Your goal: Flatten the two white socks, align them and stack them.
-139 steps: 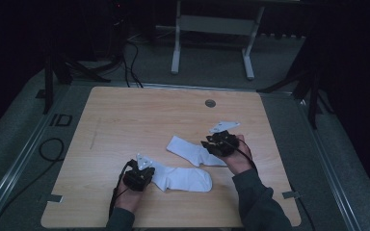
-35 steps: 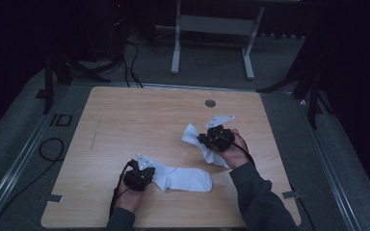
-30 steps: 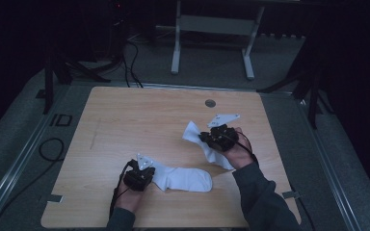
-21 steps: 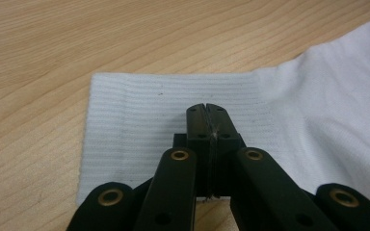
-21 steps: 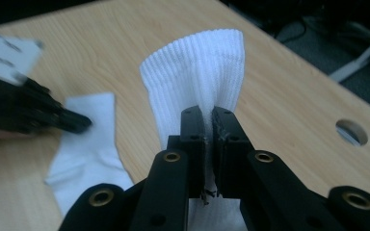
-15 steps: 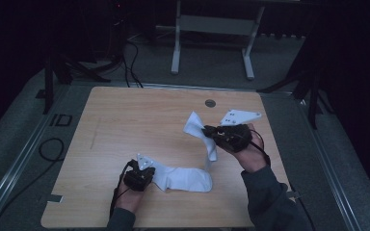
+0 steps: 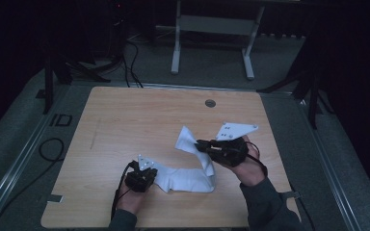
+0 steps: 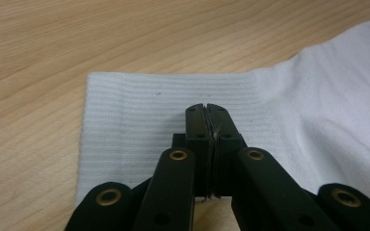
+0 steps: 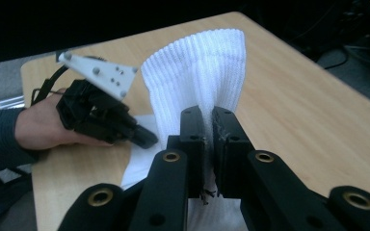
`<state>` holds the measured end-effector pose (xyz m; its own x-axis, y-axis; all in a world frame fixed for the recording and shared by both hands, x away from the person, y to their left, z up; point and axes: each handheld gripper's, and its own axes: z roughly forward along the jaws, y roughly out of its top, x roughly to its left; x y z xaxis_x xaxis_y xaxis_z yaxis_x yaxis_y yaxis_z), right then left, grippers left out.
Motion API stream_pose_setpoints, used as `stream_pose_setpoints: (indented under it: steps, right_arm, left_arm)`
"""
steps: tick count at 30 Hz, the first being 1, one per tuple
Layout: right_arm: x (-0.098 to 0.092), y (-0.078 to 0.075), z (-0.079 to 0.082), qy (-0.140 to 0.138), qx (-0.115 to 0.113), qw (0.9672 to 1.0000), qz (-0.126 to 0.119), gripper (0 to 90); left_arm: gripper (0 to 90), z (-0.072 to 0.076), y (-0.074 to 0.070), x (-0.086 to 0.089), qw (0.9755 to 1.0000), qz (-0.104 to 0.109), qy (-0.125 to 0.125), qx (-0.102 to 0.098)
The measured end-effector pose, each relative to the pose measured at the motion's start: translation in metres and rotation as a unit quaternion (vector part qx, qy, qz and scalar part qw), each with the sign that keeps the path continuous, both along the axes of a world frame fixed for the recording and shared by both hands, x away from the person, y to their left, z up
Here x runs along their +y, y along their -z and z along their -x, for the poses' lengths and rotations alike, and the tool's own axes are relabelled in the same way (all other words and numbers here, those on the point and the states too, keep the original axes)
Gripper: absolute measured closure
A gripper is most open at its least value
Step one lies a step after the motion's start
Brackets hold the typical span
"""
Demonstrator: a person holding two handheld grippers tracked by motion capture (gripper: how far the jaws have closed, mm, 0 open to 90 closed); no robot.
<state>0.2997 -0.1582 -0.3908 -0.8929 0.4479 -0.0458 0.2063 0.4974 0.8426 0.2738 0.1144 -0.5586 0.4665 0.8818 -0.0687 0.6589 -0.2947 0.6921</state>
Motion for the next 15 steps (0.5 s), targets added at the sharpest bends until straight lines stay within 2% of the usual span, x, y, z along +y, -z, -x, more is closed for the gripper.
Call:
stream_pose_setpoints:
  steps: [8,15]
  right_arm:
    - [0.024,0.029,-0.001,-0.015,0.034,0.9993,0.005,83.8]
    - [0.038,0.031,0.001,-0.024,0.037,0.999,-0.005,83.8]
  left_arm:
    - [87.5,0.002,0.0,-0.003,0.9999,0.014,0.007,0.005]
    - [87.3,0.002,0.0,-0.002,0.9998,0.017,0.008,0.008]
